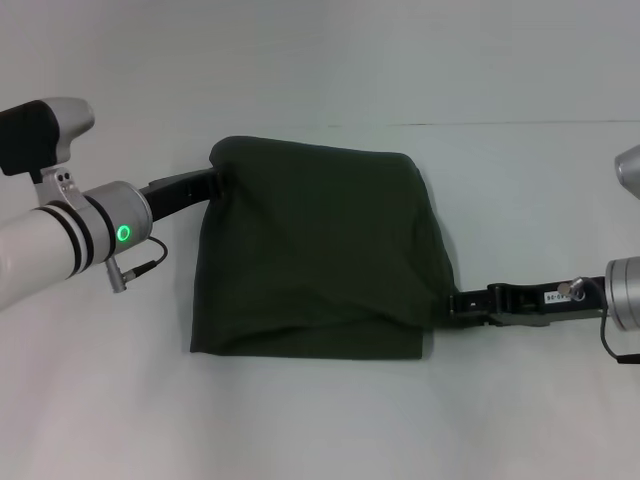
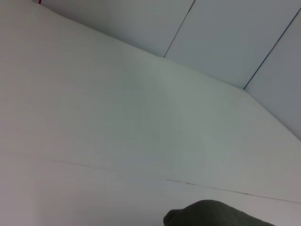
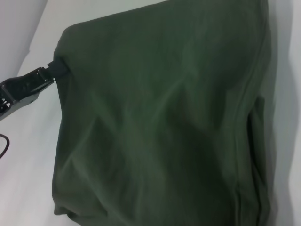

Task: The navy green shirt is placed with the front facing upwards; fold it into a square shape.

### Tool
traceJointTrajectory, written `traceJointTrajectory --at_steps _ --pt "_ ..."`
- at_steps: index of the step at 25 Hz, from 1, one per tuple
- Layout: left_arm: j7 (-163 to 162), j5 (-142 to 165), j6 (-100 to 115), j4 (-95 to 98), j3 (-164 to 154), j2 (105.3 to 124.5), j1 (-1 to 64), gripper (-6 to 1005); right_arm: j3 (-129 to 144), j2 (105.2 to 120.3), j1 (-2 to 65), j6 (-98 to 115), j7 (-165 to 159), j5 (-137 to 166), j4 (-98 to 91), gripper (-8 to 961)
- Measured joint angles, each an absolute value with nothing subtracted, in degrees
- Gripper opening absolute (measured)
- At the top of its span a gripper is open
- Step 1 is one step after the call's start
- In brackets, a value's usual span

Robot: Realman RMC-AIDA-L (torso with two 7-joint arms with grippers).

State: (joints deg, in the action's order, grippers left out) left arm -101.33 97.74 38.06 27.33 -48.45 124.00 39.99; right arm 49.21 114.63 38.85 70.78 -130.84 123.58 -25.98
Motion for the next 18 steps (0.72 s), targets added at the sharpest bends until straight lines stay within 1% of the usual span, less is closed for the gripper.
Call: traceJointTrajectory --at_steps 2,8,13,18 --pt "-101.3 97.7 38.1 27.3 -48.3 123.95 40.0 39 49.2 114.80 38.9 70.7 -131.0 123.6 -26.0 862" --pt "-101.3 97.7 38.1 27.3 -48.3 123.93 39.9 39 49.5 115.08 38.9 69.9 -131.0 123.7 -25.9 644" --pt "-101.3 97.7 38.1 27.2 -48.4 123.92 39.9 38 49.4 115.14 38.4 70.0 -130.7 123.6 -25.9 391" --pt "-101.3 97.7 38.1 27.2 -48.3 123.92 39.9 38 49.1 115.13 38.0 70.1 -130.3 123.5 -25.9 178"
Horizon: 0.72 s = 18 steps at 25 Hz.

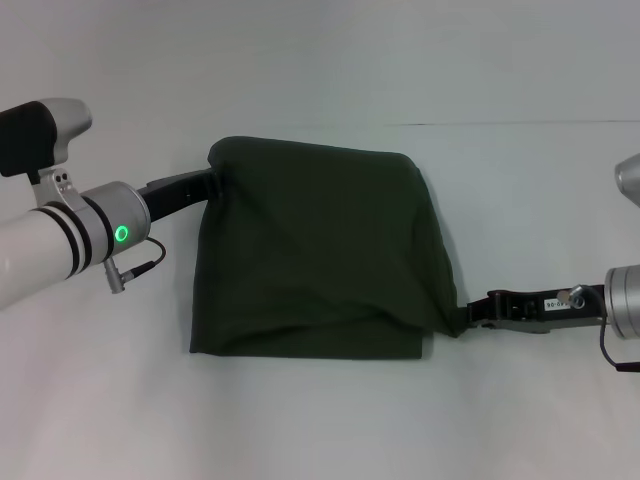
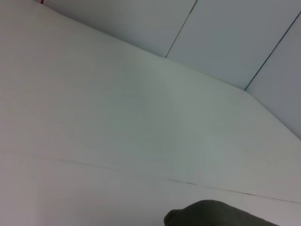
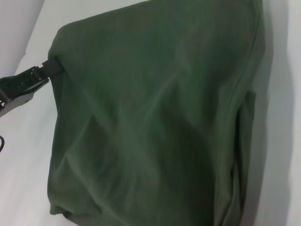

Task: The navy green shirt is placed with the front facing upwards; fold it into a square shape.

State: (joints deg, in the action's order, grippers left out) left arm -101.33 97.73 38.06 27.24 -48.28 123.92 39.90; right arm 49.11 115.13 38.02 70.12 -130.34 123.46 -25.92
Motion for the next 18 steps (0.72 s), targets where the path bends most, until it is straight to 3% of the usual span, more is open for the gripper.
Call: traceJointTrajectory --at_steps 5,10,18 --pt "-101.3 97.7 38.1 27.3 -48.2 123.92 39.9 39 49.0 115.14 37.5 71.5 -129.6 123.2 -26.0 31" --pt "-101.3 97.7 38.0 27.3 -48.3 123.87 39.9 39 48.7 114.67 36.3 73.9 -129.3 123.0 -26.5 38" --pt "-101.4 98.3 37.9 27.4 -48.4 123.75 39.9 38 47.4 112.29 34.9 77.0 -129.2 122.9 -26.5 49"
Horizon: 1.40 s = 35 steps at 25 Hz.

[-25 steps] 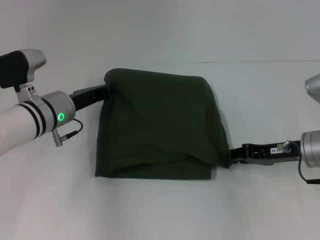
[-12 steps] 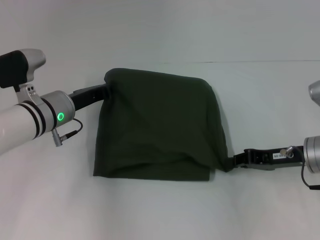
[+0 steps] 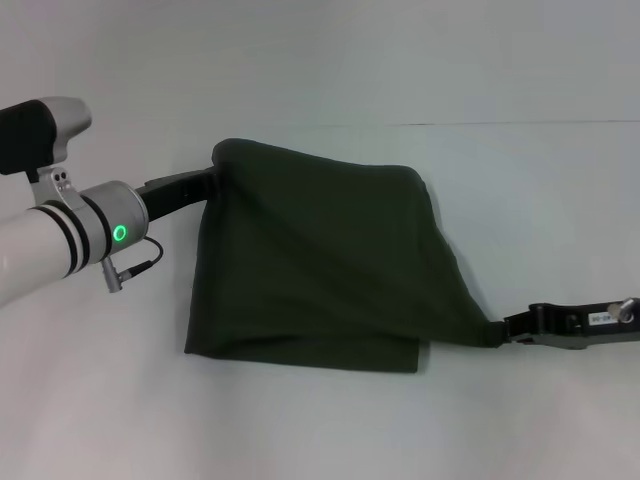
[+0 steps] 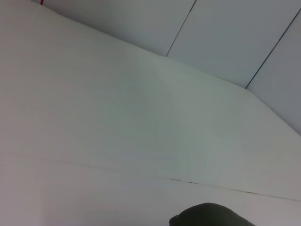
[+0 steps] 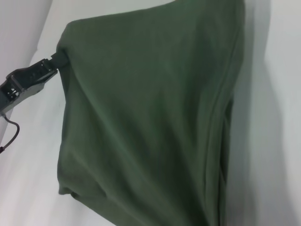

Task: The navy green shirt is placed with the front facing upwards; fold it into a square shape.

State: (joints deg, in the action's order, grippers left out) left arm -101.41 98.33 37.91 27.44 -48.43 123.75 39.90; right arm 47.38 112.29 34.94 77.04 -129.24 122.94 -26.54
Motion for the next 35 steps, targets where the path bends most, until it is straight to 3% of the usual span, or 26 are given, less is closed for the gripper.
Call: traceJointTrajectory --at_steps 5,13,18,24,27,29,31,35 --pt "-101.5 98.3 37.8 27.4 -48.4 123.66 39.9 39 47.4 111.61 34.9 77.5 -129.3 122.9 -26.5 55" --pt "-101.6 97.9 38.0 27.6 -48.3 123.65 39.9 39 47.8 112.10 35.4 77.0 -129.1 123.2 -26.5 66" --pt "-101.6 97.9 38.8 28.3 -48.3 123.52 39.3 140 47.5 112.14 35.3 77.0 -127.5 123.2 -26.7 73" --pt "-102.3 97.8 39.5 32.0 -47.4 123.71 37.0 328 46.7 112.38 34.9 77.1 -126.3 123.0 -29.5 196" --pt "-103.3 97.7 40.6 34.1 -46.1 123.87 35.4 530 45.1 112.36 34.7 77.1 -126.3 123.0 -31.2 257" --pt "-103.7 97.7 42.5 34.9 -45.1 123.87 34.6 579 43.2 112.20 34.6 77.3 -126.3 123.0 -32.4 298" --pt "-103.7 97.7 46.1 35.7 -43.4 123.88 33.6 627 41.2 112.19 34.5 77.7 -126.0 122.9 -33.9 538" --pt "-103.3 97.9 55.3 37.2 -42.3 123.90 31.3 724 39.5 112.89 35.0 78.5 -122.7 120.0 -35.3 681"
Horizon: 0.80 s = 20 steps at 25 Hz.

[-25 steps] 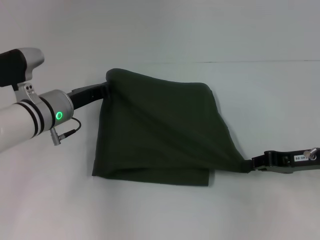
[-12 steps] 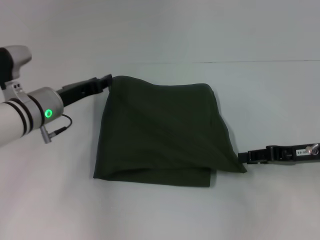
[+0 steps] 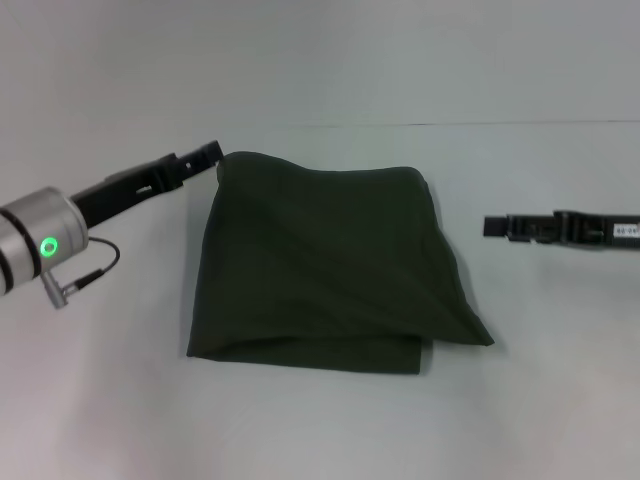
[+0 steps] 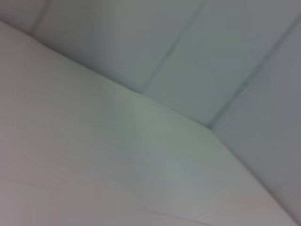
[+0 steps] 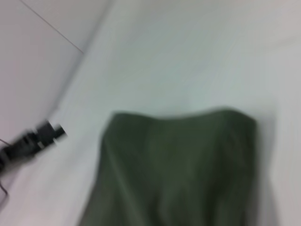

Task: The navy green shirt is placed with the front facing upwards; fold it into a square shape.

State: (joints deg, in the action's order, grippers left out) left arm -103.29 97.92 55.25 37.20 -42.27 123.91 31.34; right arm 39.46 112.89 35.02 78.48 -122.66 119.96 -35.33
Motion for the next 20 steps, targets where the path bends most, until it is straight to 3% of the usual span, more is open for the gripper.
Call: traceJointTrajectory --at_steps 2,10,18,20 --pt "-102.2 98.2 59.9 37.9 -42.3 123.91 30.1 773 39.5 113.35 35.5 78.4 -120.7 117.8 -35.1 753" --pt "-90.7 98.3 78.0 38.4 -42.2 123.97 25.8 831 41.2 117.18 37.7 74.5 -113.6 116.9 -34.0 530" --pt "-85.8 98.7 82.5 37.5 -42.2 124.19 23.3 830 44.0 118.84 41.2 69.6 -106.3 117.0 -27.1 348" --pt "-85.4 98.7 82.5 37.1 -42.2 124.19 23.1 830 44.8 119.44 41.8 68.3 -105.2 117.0 -26.6 256"
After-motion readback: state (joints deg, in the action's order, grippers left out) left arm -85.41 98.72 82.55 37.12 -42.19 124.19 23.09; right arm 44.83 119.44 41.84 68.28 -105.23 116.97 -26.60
